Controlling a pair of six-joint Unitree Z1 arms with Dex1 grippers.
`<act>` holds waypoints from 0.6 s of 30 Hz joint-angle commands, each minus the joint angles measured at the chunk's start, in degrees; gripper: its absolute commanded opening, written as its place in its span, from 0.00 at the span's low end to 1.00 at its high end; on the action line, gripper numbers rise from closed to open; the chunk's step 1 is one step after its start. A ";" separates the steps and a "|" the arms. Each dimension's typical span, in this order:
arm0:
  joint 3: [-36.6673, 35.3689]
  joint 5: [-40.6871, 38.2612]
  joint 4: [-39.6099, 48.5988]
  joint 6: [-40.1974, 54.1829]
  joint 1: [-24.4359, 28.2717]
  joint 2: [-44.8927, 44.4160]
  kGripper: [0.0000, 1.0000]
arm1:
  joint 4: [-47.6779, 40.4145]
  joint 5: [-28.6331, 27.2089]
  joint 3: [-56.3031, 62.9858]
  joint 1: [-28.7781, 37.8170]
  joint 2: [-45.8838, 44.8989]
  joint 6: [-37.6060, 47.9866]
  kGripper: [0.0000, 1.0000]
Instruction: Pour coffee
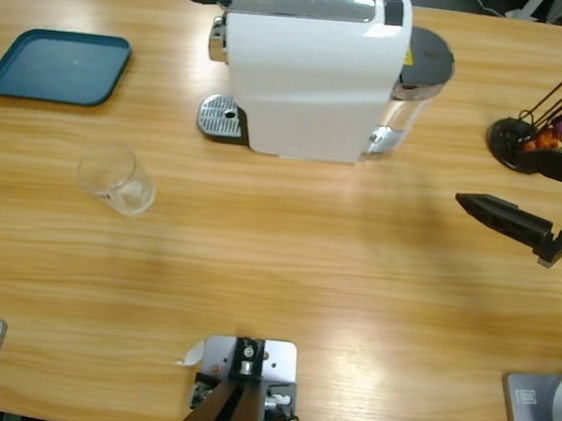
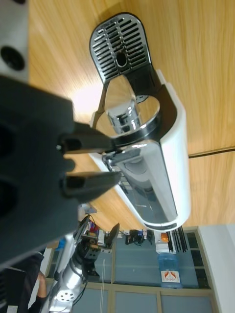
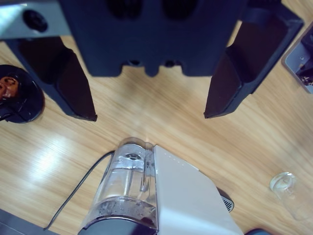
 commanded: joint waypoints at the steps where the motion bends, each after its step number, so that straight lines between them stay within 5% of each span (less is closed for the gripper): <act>1: -0.05 -1.17 -0.48 0.62 -0.29 2.59 0.00 | 0.25 0.05 0.76 0.42 1.56 0.04 0.99; 18: -6.36 -1.15 -0.46 0.18 -2.44 -0.39 0.00 | 0.25 0.05 0.76 0.42 1.52 0.04 0.99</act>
